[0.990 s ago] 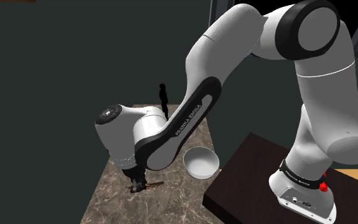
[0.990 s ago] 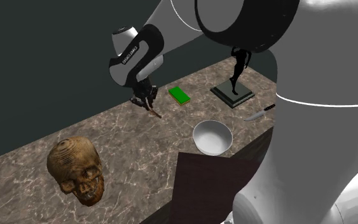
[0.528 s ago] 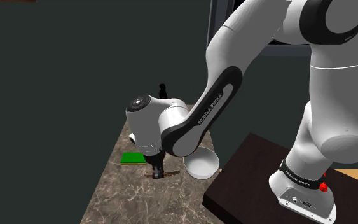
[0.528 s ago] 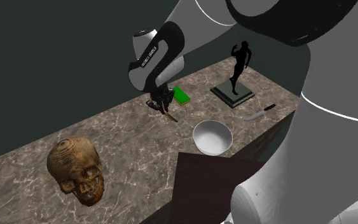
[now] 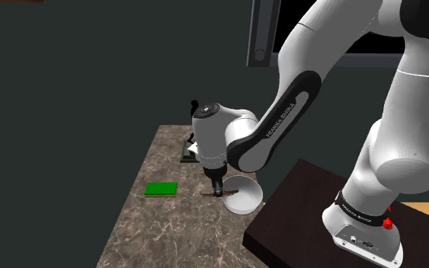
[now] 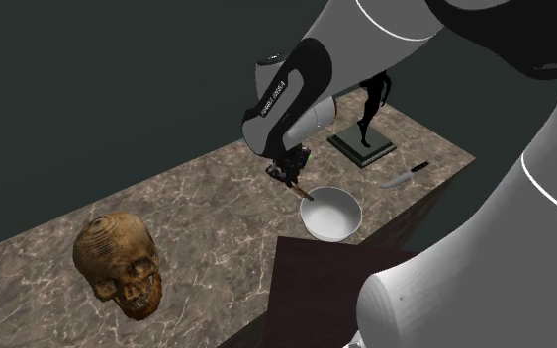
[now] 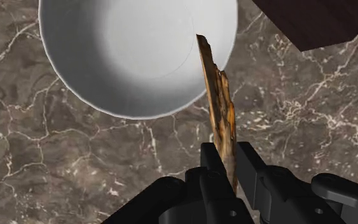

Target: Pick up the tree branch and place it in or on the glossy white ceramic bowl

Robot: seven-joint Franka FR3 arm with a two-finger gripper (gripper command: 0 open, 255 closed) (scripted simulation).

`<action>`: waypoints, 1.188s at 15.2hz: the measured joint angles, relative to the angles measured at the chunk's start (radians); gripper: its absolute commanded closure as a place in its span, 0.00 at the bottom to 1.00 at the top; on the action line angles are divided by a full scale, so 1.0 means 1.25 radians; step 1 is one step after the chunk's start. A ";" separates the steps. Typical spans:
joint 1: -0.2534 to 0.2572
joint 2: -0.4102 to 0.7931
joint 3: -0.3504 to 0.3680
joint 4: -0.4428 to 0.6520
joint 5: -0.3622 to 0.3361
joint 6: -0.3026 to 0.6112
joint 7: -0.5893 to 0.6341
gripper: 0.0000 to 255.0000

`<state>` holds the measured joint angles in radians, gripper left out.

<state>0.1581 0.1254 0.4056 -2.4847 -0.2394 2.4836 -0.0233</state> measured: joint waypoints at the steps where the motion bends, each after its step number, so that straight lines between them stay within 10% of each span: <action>1: -0.011 -0.013 -0.006 -0.022 0.003 0.012 -0.018 1.00; 10: -0.095 -0.145 -0.076 -0.199 0.040 0.087 -0.197 1.00; 18: -0.112 -0.042 -0.095 -0.202 -0.080 0.182 -0.112 1.00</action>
<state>0.0187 0.0734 0.2872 -2.7375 -0.3397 2.7115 -0.1633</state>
